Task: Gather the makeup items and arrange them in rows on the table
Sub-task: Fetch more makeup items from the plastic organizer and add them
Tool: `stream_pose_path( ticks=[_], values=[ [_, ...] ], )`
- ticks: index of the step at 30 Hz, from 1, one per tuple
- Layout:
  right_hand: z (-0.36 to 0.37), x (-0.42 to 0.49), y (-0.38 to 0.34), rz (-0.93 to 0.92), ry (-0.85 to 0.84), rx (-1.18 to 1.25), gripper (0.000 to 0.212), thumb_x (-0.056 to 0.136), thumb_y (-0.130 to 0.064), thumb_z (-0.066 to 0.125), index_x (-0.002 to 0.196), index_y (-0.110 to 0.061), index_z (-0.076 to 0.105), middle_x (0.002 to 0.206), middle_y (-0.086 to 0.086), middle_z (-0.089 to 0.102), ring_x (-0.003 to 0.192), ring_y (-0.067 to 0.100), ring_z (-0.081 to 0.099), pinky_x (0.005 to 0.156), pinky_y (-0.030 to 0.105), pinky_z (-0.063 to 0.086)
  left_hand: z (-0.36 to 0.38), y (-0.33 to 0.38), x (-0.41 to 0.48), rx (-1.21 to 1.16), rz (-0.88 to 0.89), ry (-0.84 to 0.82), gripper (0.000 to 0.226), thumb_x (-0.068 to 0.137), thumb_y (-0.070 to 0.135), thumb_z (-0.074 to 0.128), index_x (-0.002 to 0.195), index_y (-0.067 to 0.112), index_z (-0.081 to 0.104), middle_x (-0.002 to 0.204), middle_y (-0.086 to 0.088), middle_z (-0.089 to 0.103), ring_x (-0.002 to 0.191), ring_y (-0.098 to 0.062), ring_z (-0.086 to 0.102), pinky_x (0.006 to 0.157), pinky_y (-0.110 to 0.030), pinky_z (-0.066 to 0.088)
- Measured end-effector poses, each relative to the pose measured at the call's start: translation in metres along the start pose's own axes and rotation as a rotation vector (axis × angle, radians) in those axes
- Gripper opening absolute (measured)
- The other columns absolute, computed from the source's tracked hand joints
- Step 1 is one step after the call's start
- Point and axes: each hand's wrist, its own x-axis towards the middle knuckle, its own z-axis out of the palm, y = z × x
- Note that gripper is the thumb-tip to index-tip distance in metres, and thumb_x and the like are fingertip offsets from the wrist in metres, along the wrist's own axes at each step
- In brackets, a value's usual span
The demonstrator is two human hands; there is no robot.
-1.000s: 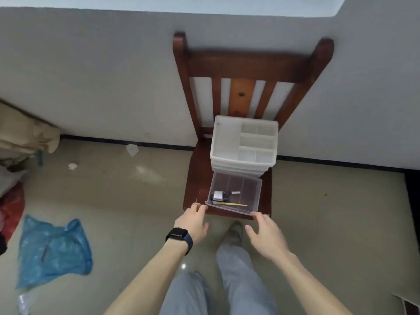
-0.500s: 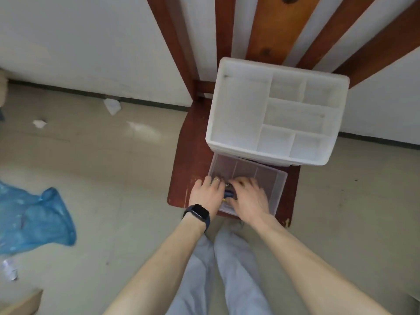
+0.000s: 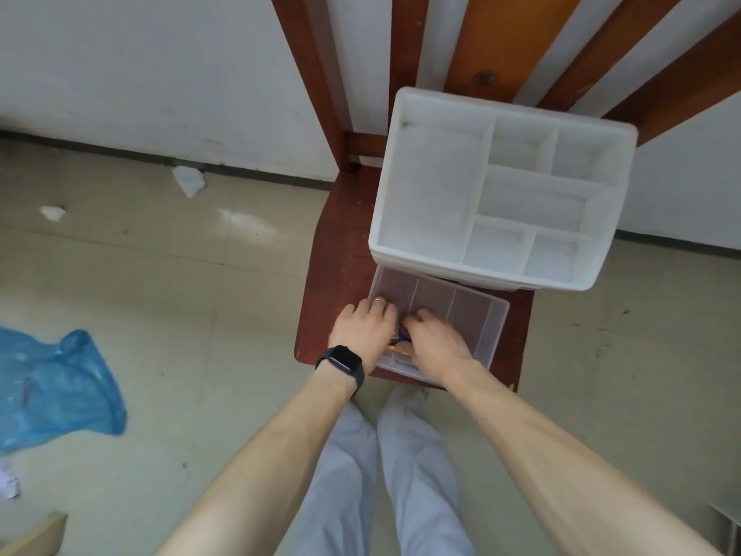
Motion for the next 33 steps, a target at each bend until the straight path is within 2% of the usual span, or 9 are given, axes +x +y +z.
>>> stream_pose_path(
  ticks=[2,4,11,16,21,23,27,30,33],
  values=[
    [-0.008,-0.006,0.006,0.031,0.022,0.017,0.035,0.1,-0.036,0.059,0.129,-0.016,0.061,0.123,0.011,0.055,0.113,0.037,0.059,0.089,0.042,0.05,-0.001,-0.005,-0.001,-0.136,-0.033,-0.128,0.033,0.092,0.026,0.061,0.123,0.016,0.055,0.118,-0.006,0.06,0.103,-0.027,0.06,0.077,-0.037,0.046],
    [-0.018,-0.019,0.015,0.085,0.049,0.056,0.033,0.103,-0.035,0.054,0.128,-0.015,0.061,0.123,0.013,0.055,0.109,0.039,0.061,0.087,0.042,0.05,-0.01,-0.012,-0.007,-0.33,-0.122,-0.138,0.041,0.094,0.038,0.059,0.129,0.018,0.05,0.122,-0.006,0.056,0.106,-0.029,0.058,0.078,-0.038,0.046],
    [-0.068,-0.105,0.015,0.261,0.07,0.36,0.028,0.108,-0.028,0.042,0.114,-0.007,0.059,0.105,0.017,0.068,0.098,0.038,0.067,0.082,0.04,0.052,-0.075,-0.032,-0.051,-0.643,-0.37,-0.133,0.047,0.087,0.047,0.064,0.127,0.026,0.051,0.123,0.0,0.054,0.104,-0.028,0.061,0.07,-0.032,0.044],
    [-0.104,-0.191,-0.027,0.289,0.147,0.702,0.019,0.109,-0.024,0.038,0.106,-0.016,0.055,0.097,0.005,0.07,0.07,0.018,0.068,0.083,0.044,0.058,-0.151,-0.046,-0.097,-0.903,-0.49,-0.121,0.044,0.078,0.05,0.071,0.116,0.032,0.057,0.114,0.006,0.059,0.101,-0.019,0.061,0.08,-0.029,0.049],
    [-0.165,-0.261,-0.09,0.217,0.214,1.148,0.023,0.11,-0.021,0.04,0.124,-0.015,0.058,0.097,0.004,0.072,0.06,0.009,0.059,0.06,0.028,0.054,-0.238,-0.069,-0.15,-1.325,-0.56,0.045,0.034,0.069,0.048,0.083,0.097,0.033,0.069,0.098,0.017,0.07,0.097,-0.004,0.065,0.084,-0.022,0.049],
    [-0.193,-0.276,-0.119,0.17,0.235,1.333,0.022,0.11,-0.017,0.042,0.122,-0.012,0.059,0.093,0.008,0.074,0.061,0.014,0.063,0.06,0.03,0.055,-0.271,-0.086,-0.171,-1.388,-0.546,0.106,0.037,0.068,0.046,0.085,0.098,0.03,0.069,0.096,0.017,0.072,0.095,-0.002,0.067,0.085,-0.02,0.051],
    [-0.254,-0.295,-0.179,0.035,0.186,1.611,0.021,0.109,-0.017,0.04,0.112,-0.009,0.06,0.077,0.009,0.074,0.057,0.019,0.064,0.055,0.029,0.058,-0.333,-0.116,-0.213,-1.505,-0.517,0.316,0.036,0.07,0.032,0.089,0.097,0.02,0.069,0.088,0.013,0.075,0.087,-0.005,0.07,0.071,-0.013,0.051],
    [-0.292,-0.3,-0.217,-0.088,0.073,1.665,0.026,0.109,-0.018,0.037,0.11,-0.006,0.06,0.071,0.009,0.07,0.054,0.017,0.061,0.049,0.026,0.055,-0.369,-0.129,-0.253,-1.637,-0.521,0.476,0.035,0.075,0.027,0.087,0.102,0.013,0.069,0.09,0.009,0.075,0.081,-0.006,0.07,0.068,-0.015,0.052],
    [-0.314,-0.297,-0.248,-0.213,-0.046,1.547,0.031,0.105,-0.017,0.035,0.12,-0.002,0.057,0.074,0.007,0.069,0.052,0.014,0.059,0.047,0.024,0.05,-0.388,-0.131,-0.298,-1.724,-0.563,0.611,0.035,0.08,0.031,0.083,0.107,0.013,0.072,0.097,0.007,0.074,0.086,-0.011,0.069,0.084,-0.026,0.057]
  ],
)
